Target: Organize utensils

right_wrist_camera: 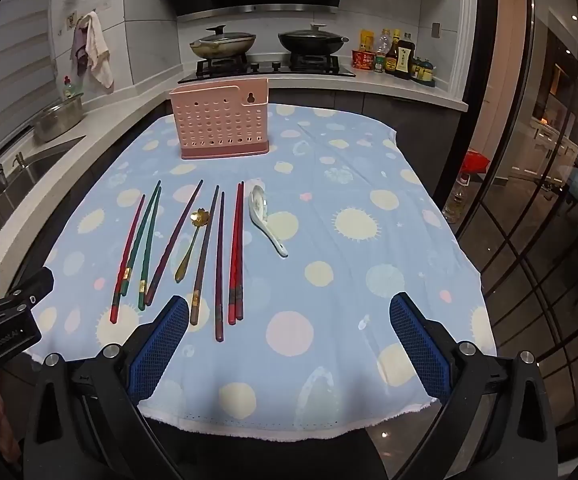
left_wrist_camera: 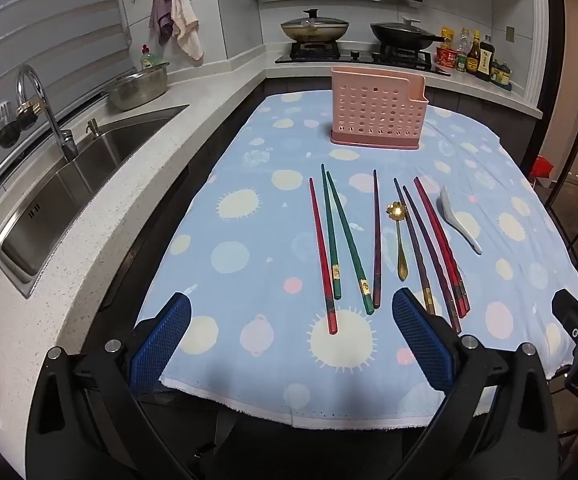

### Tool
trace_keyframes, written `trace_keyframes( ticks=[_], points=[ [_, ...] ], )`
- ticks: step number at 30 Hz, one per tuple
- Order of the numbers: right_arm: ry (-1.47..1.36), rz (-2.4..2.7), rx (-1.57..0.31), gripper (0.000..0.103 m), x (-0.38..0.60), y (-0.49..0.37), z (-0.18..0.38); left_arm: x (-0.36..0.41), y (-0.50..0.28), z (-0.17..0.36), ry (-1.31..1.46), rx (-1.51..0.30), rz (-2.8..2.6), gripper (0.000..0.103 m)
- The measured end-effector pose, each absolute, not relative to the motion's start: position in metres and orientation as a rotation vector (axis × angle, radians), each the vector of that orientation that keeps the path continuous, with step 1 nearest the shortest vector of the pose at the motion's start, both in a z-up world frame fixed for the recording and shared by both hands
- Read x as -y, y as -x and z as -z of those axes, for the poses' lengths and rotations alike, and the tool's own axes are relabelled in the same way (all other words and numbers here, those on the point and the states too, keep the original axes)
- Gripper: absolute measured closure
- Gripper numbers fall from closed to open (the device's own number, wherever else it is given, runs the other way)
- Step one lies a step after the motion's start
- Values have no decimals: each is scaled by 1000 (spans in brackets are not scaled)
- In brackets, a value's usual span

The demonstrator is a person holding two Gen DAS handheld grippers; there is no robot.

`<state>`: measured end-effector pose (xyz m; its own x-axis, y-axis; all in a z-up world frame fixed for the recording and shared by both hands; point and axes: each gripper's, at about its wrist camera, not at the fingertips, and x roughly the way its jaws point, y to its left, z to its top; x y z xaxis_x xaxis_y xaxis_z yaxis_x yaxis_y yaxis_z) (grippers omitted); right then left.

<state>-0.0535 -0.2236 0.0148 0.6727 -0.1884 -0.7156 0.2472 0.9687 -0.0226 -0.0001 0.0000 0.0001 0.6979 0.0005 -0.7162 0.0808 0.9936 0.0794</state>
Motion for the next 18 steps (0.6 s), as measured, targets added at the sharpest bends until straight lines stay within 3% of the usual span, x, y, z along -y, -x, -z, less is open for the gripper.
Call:
trace_keyframes(
  ticks=[18],
  points=[
    [-73, 251, -790, 7, 225, 55, -16, 0, 0, 0, -112, -797, 42, 7]
  ],
)
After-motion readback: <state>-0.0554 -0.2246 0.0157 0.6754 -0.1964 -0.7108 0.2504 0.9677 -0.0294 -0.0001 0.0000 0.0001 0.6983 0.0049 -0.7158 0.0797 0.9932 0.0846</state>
